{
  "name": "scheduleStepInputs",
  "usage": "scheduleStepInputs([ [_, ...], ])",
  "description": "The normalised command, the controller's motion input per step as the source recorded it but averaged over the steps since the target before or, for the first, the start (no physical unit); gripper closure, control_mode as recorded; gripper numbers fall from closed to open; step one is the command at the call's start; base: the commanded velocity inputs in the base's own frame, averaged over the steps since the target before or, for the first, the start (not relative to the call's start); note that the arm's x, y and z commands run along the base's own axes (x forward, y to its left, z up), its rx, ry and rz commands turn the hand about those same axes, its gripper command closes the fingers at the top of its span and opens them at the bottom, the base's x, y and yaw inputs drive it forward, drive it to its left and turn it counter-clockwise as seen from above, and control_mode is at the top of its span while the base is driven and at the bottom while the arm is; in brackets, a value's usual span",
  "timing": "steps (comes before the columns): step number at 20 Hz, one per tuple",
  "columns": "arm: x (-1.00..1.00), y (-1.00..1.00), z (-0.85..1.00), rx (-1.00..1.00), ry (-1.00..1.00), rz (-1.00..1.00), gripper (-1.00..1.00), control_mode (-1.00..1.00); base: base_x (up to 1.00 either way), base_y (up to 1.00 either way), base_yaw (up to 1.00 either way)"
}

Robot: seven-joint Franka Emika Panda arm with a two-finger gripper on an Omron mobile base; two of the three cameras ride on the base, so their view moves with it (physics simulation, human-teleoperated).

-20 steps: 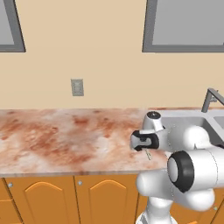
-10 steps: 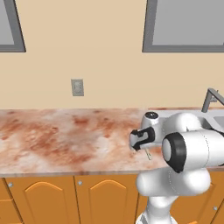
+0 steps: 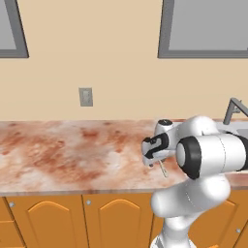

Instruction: Grab the spray bottle from the cabinet, then place it next to the cutting board for sanitizing. Then grab the dish brush from the countertop next to the sink and place it next to the cutting board.

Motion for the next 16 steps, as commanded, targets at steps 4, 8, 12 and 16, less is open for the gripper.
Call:
scheduleStepInputs([
  [4,0.0,-0.01,-0.3,0.0,0.0,0.0,1.0,-1.0,0.0,0.0,0.0],
  [8,-0.32,0.05,-0.02,0.0,-0.1,0.0,1.0,-1.0,0.0,0.0,0.0],
  [12,-0.36,0.16,0.0,0.0,-0.02,0.02,1.0,-1.0,0.0,0.0,0.0],
  [16,-0.36,0.16,0.0,0.0,-0.02,0.02,1.0,-1.0,0.0,0.0,0.0],
])
